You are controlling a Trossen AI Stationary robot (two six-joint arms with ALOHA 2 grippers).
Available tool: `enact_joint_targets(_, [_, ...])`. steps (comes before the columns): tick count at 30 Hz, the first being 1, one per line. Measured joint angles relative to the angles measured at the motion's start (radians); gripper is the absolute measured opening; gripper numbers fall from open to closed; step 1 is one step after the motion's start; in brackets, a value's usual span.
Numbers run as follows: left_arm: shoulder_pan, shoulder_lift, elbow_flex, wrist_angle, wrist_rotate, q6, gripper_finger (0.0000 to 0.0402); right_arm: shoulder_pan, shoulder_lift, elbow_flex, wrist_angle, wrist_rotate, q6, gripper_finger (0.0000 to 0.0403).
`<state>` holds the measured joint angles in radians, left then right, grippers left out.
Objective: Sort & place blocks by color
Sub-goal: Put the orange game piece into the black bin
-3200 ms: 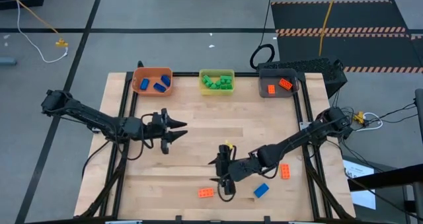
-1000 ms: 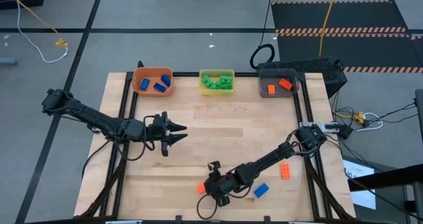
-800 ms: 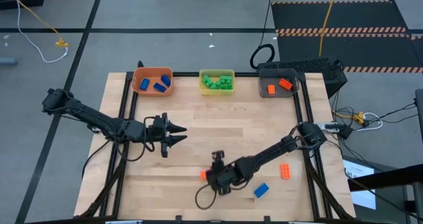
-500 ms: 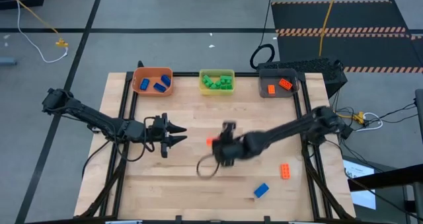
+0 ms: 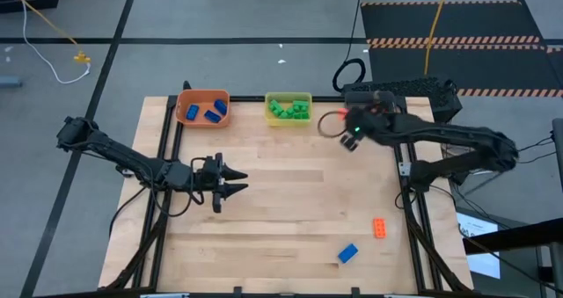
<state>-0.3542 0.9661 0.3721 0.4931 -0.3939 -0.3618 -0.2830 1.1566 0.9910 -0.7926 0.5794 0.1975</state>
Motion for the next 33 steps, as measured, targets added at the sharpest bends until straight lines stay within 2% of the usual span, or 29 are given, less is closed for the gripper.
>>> enact_joint_targets(6, [0.000, 0.000, 0.000, 0.000, -0.009, 0.000, 0.0157, -0.194, -0.121, -0.119, -0.001, -0.004, -0.007, 0.0122])
enact_joint_targets(14, [0.000, 0.000, 0.000, 0.000, -0.010, -0.003, 0.0157, -0.382, -0.103, -0.174, 0.010, -0.034, -0.074, 0.0122])
enact_joint_targets(20, [0.000, 0.000, 0.000, -0.003, -0.010, -0.006, 0.0157, -0.453, -0.090, -0.193, 0.058, -0.065, -0.080, 0.0122])
enact_joint_targets(22, [0.000, 0.000, 0.000, -0.004, -0.010, -0.006, 0.0157, -0.460, -0.090, -0.193, 0.090, -0.067, -0.079, 0.0140])
enact_joint_targets(29, [0.000, 0.000, 0.000, -0.005, -0.010, -0.006, 0.0157, -0.469, -0.090, -0.193, 0.135, -0.029, -0.058, 0.0250])
enact_joint_targets(33, [0.000, 0.000, 0.000, -0.009, -0.010, -0.006, 0.0157, -0.469, -0.090, -0.193, 0.127, -0.030, -0.059, 0.0285])
